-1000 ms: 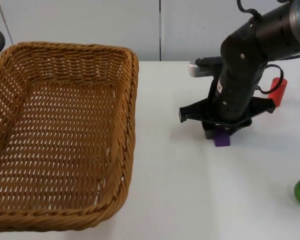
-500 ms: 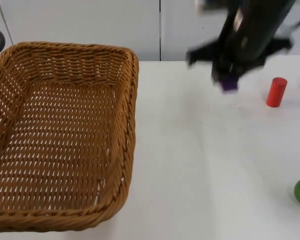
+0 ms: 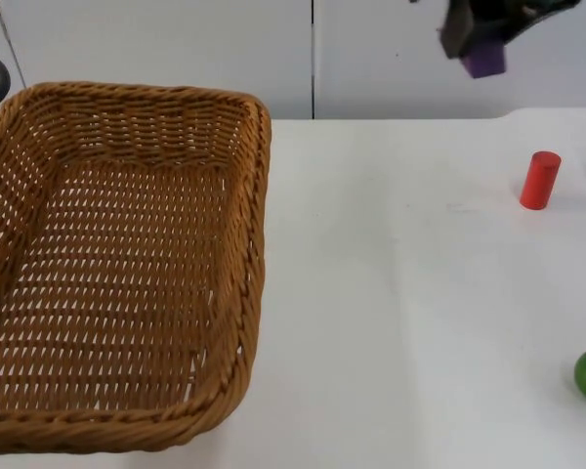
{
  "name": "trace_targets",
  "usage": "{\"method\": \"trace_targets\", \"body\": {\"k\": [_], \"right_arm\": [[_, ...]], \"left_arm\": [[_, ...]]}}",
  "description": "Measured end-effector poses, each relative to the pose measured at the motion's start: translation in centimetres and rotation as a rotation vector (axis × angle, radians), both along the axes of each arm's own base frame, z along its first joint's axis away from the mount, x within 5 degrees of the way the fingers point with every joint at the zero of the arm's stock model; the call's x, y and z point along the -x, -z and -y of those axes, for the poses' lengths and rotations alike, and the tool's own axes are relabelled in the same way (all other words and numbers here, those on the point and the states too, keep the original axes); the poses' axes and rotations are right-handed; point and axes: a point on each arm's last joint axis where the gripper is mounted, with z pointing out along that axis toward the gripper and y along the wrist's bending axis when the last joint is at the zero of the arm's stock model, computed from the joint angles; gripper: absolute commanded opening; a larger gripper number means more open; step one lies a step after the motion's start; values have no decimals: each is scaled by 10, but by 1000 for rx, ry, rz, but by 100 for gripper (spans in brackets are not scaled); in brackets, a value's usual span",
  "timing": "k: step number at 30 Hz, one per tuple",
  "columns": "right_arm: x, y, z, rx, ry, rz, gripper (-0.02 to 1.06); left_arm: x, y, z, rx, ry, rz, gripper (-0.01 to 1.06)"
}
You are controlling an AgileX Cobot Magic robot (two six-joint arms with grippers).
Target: Pick up the basket with the left hand and place the triangular block into the basket with the right hand.
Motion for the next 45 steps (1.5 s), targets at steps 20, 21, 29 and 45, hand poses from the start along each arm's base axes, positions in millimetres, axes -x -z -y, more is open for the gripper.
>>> {"method": "trace_targets", "body": {"k": [20, 21, 29, 45], "right_arm": [[34, 23, -177, -49, -449, 32, 0], [34, 32, -181, -44, -453, 25, 0], [28, 66, -189, -6, -455, -28, 44], [36, 13, -178, -81, -452, 76, 89]], "left_arm": [[0, 0, 0, 1, 1, -2, 0], [0, 0, 0, 1, 1, -2, 0], [0, 0, 0, 1, 1, -2, 0], [0, 0, 0, 0, 0, 0, 0]]}}
